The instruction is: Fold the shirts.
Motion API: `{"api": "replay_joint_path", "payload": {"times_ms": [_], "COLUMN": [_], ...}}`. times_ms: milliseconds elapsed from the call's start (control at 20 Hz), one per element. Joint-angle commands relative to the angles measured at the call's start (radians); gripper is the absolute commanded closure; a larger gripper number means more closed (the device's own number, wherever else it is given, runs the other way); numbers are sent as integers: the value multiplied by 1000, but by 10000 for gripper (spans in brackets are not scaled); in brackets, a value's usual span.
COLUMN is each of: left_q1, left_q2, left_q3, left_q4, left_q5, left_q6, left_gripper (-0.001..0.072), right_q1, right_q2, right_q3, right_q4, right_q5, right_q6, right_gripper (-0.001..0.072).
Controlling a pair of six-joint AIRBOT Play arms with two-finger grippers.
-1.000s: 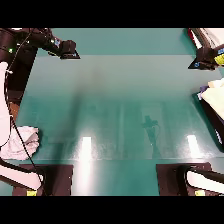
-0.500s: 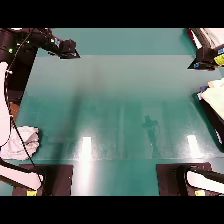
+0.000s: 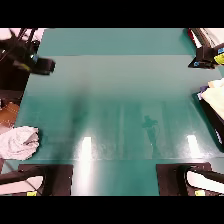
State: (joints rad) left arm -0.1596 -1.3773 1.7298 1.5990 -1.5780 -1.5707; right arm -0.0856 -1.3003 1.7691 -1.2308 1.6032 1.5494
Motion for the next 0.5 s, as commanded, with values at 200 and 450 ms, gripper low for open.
{"api": "replay_joint_path", "payload": {"times_ms": [200, 450], "left_q1": [-2, -2], "left_q2": [385, 460], "left_q3": [-703, -986], "left_q4": [348, 438], "left_q5": [-31, 37], "left_q6": [-179, -272], "left_gripper": [27, 26], "right_q1": [0, 0], "right_q2": [-1, -1], "right_q3": [0, 0], "right_q4": [1, 1], "right_q5": [-15, -14], "right_q6": [-45, -51], "right_gripper": [699, 698]}}
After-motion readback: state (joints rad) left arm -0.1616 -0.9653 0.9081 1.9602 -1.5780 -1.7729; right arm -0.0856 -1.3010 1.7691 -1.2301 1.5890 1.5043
